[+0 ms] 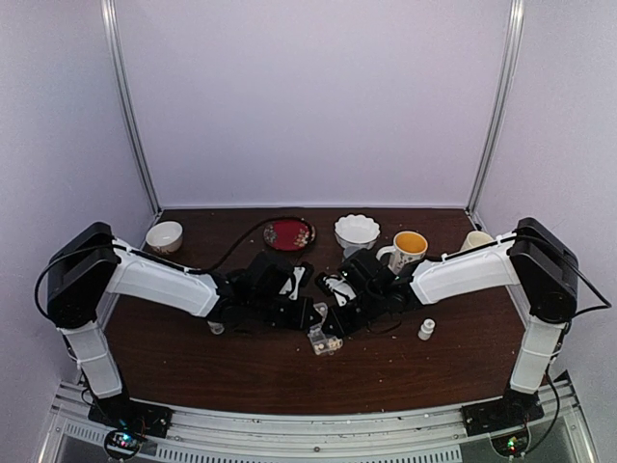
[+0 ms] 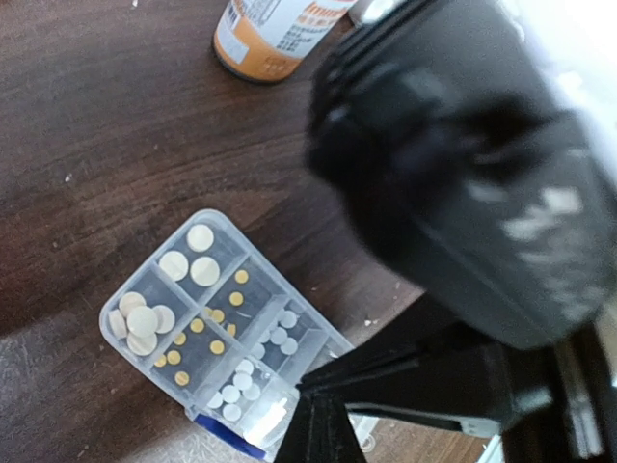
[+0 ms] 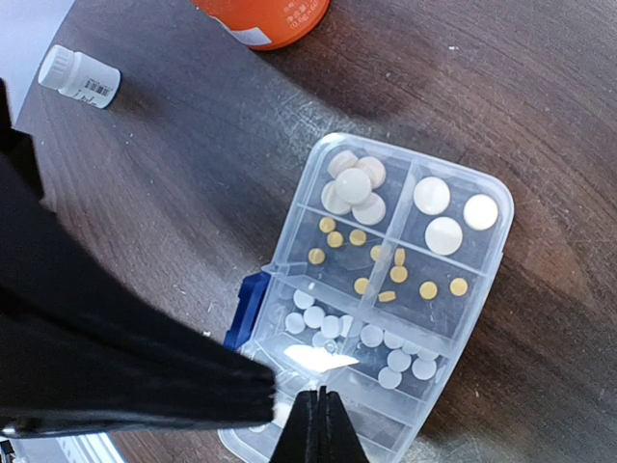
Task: Sort the pills into containers
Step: Reset both arms
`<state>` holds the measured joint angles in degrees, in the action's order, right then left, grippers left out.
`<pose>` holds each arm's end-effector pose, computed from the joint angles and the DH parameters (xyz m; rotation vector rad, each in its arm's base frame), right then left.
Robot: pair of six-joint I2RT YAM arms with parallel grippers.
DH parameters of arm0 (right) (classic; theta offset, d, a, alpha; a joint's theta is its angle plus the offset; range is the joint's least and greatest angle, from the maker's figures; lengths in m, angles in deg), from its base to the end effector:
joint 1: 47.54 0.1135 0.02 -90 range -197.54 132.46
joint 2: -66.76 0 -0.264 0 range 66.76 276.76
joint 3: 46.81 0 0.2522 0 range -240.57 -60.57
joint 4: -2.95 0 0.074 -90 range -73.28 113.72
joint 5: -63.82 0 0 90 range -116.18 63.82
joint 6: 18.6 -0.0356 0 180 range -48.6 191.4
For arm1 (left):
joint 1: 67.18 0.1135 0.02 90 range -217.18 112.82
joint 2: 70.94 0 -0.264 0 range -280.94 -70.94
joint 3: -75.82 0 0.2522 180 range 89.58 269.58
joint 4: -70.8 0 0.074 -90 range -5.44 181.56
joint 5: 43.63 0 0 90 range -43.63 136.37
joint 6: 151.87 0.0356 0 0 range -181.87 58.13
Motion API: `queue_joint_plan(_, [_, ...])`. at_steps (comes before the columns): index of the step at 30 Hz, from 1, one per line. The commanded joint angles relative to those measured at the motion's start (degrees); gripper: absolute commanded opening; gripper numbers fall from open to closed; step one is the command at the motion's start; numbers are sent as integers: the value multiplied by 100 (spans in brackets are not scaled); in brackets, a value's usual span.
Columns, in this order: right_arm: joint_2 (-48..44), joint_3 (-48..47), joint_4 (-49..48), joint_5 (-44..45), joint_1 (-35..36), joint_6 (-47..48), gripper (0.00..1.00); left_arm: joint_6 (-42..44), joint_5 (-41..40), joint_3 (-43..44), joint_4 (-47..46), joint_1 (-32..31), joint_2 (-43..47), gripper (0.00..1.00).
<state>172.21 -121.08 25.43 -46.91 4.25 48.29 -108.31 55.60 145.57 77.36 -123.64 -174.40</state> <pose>0.2188 0.2983 0.1510 -0.8260 2.5766 0.9312 0.2022 -0.3153 0.1597 0.3143 2.5046 -1.0411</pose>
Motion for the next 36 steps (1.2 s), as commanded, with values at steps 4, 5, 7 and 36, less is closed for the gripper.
queue_joint_plan(4, [160,20,445,236,33,46,0,-102,-58,365,674,47,-432,0])
queue_joint_plan(5, [168,22,447,244,33,42,0,-98,-112,338,820,48,-413,0])
queue_joint_plan(7, [178,22,459,237,33,44,0,-101,-204,217,924,50,-275,0])
queue_joint_plan(36, [-446,-370,1125,943,-23,239,35,30,-479,138,1399,49,-47,0])
